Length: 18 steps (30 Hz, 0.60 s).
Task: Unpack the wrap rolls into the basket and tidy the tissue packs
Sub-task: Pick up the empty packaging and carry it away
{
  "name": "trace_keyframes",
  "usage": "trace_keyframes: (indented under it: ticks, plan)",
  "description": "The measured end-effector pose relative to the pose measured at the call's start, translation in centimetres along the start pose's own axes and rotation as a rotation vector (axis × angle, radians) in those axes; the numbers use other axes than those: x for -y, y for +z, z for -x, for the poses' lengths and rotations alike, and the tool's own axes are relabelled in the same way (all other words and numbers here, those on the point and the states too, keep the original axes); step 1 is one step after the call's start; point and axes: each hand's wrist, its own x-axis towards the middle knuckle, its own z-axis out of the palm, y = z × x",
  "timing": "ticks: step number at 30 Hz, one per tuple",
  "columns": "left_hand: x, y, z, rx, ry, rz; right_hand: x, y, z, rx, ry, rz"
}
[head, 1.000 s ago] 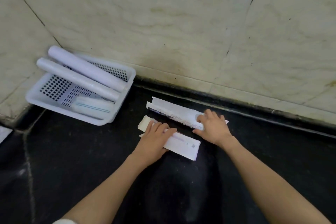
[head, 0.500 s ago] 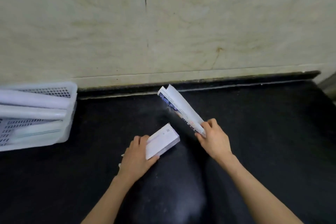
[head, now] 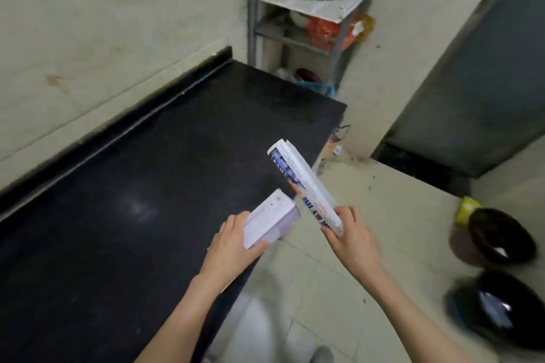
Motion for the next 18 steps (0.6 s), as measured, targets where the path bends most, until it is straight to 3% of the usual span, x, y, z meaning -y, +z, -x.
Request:
trace_keyframes:
  ticks: [6,12,18]
  plan:
    - [-13.7,10.2,-4.3,0.192,0.293,-0.093,-14.9,-6.9,3.6,-0.168,0.270,-0.060]
    - [-27.5,24.3,-4.8,0.390,0.454,-0.146,-30.6,-13.6,8.9,-0.307,0.494,-0.058]
    - [-38.8,36.6,-4.1,0.589,0.586,-0.215,-43.9,-18.1,13.5,-0.331,0.754,-0.043]
